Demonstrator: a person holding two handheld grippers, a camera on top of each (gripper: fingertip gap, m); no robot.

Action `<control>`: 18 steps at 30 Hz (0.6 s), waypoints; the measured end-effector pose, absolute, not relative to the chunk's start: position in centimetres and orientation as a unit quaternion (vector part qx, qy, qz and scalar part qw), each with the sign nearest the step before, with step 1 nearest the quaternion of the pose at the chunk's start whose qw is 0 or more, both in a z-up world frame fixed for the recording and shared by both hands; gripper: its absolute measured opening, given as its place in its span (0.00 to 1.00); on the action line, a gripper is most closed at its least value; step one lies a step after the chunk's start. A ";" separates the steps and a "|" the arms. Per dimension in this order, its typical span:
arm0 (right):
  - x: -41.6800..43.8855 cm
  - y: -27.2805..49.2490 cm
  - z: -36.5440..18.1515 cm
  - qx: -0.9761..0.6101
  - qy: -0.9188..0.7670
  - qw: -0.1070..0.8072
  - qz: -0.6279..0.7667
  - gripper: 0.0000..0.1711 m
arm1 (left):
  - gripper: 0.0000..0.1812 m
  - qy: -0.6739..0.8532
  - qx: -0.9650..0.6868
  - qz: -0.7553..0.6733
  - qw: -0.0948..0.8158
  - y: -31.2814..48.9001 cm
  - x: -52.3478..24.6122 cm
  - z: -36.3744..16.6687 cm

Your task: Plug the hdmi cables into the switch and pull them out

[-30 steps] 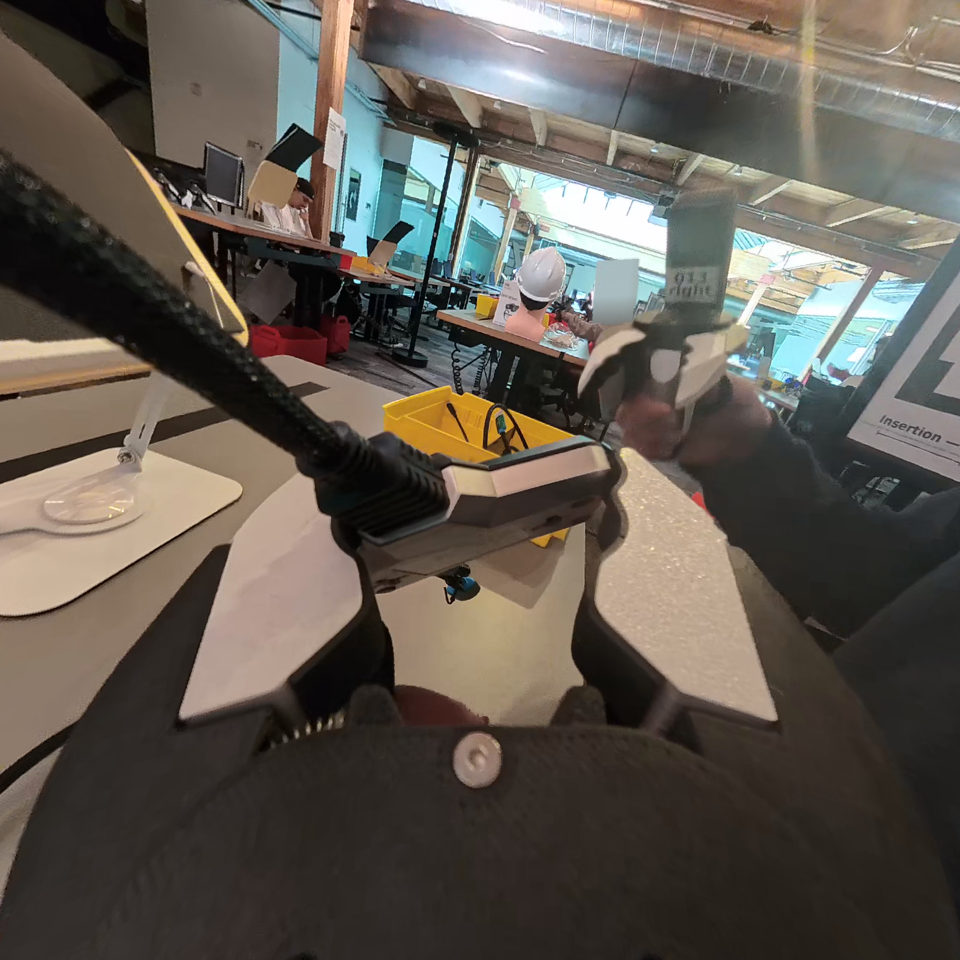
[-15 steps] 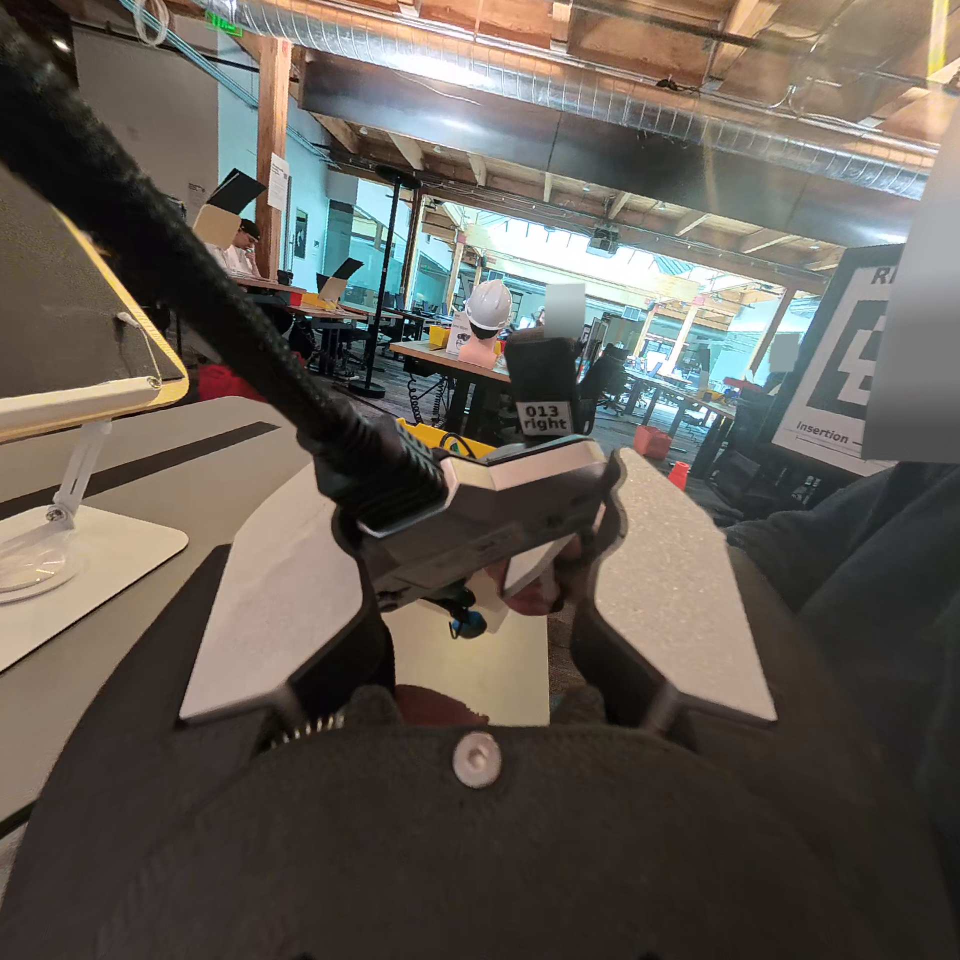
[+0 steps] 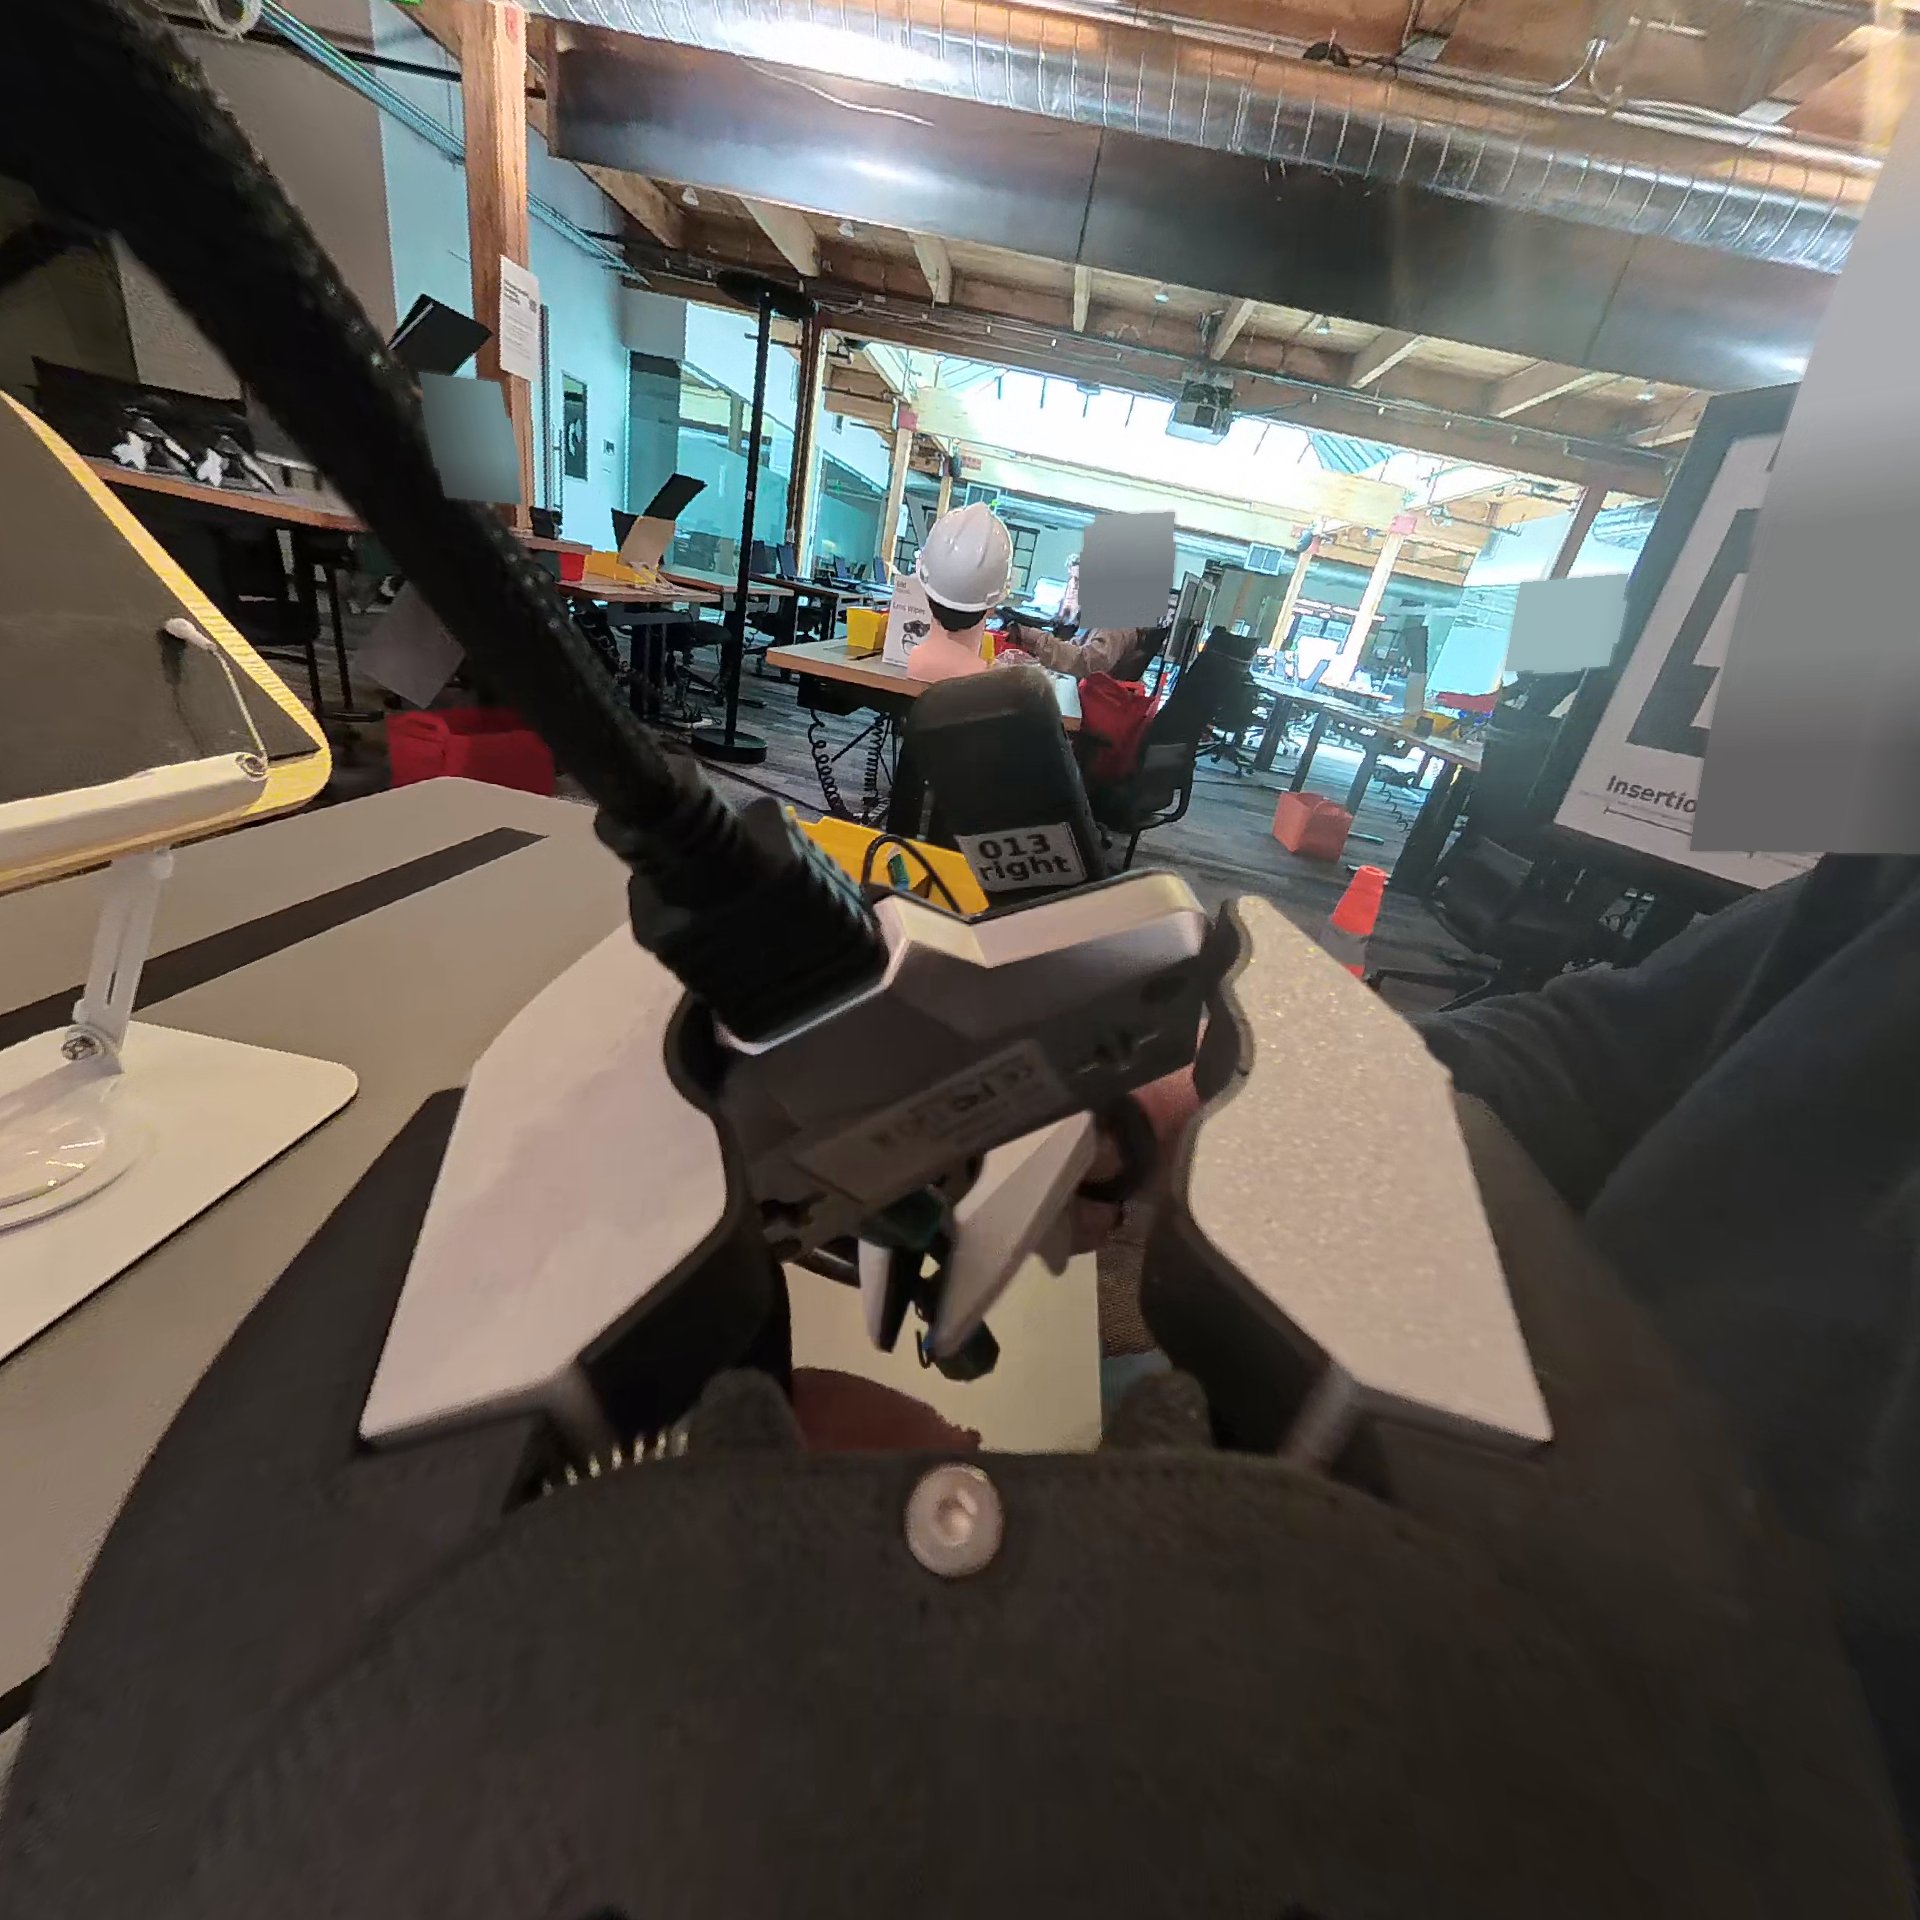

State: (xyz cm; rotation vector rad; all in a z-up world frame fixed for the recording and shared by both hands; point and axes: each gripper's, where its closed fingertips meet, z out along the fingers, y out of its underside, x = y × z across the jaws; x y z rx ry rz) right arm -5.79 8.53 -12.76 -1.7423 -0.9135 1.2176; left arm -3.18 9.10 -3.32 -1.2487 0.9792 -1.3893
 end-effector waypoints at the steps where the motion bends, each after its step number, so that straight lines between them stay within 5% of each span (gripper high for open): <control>1: -5.8 8.5 -12.8 -0.689 -0.366 0.405 0.477 0.03 | 0.50 0.404 -0.515 -0.573 0.493 9.1 -3.2 -3.3; 9: -2.8 9.6 -13.4 -0.724 -0.467 0.416 0.291 0.01 | 0.50 0.435 -0.526 -0.580 0.444 9.0 -3.6 -5.1; 15: -0.9 10.0 -13.4 -0.711 -0.562 0.398 0.143 0.01 | 0.73 0.465 -0.570 -0.559 0.382 9.0 -2.7 -7.9; 18: -0.8 10.0 -13.3 -0.700 -0.581 0.394 0.131 0.01 | 0.74 0.471 -0.572 -0.556 0.378 8.9 -2.6 -8.4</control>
